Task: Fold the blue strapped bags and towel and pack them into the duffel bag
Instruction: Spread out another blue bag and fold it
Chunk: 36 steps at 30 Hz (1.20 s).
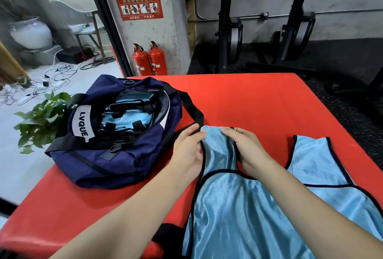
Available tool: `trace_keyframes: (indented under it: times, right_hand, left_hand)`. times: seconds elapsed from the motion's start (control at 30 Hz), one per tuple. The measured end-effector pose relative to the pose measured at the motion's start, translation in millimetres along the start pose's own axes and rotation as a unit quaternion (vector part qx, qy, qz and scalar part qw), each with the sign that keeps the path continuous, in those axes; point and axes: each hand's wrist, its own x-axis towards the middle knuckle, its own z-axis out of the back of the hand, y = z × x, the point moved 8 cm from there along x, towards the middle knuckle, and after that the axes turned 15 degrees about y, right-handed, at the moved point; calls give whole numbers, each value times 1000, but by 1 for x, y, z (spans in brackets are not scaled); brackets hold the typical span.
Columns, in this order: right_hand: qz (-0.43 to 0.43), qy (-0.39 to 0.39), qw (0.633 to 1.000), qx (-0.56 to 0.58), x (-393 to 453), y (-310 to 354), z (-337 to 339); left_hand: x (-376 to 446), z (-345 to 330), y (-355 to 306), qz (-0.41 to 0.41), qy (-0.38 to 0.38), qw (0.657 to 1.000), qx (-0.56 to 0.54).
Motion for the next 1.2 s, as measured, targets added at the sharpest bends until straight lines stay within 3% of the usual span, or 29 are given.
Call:
trace_keyframes:
  times: [0.07, 0.2, 0.43, 0.5, 0.67, 0.73, 0.87, 0.93, 1.07, 1.2]
  right_hand:
    - [6, -15, 1000, -26, 0, -1, 4]
    - [33, -38, 991, -127, 6, 1, 11]
    - [12, -29, 952, -305, 15, 2, 21]
    - [15, -31, 943, -331, 16, 2, 27]
    - [37, -24, 908, -416, 9, 13, 27]
    - [53, -16, 899, -434, 0, 21, 27]
    - [72, 6, 873, -482, -22, 28, 28]
    - [76, 20, 855, -513, -35, 29, 31]
    - [57, 34, 824, -563, -61, 25, 49]
    - [41, 32, 812, -582, -86, 23, 69]
  left_hand:
    - [5, 5, -10, -24, -15, 999, 29]
    - [12, 14, -29, -83, -32, 972, 217]
    - [29, 21, -37, -124, -21, 935, 330]
    - [32, 23, -38, -126, -25, 891, 435]
    - [34, 18, -30, -117, 7, 691, 713]
    - [30, 17, -28, -127, 14, 639, 758]
    - [13, -1, -29, -201, 59, 633, 746]
    - [7, -10, -18, -189, 106, 622, 753]
    - [3, -13, 23, -71, 144, 514, 843]
    - [6, -22, 27, -73, 163, 469, 865]
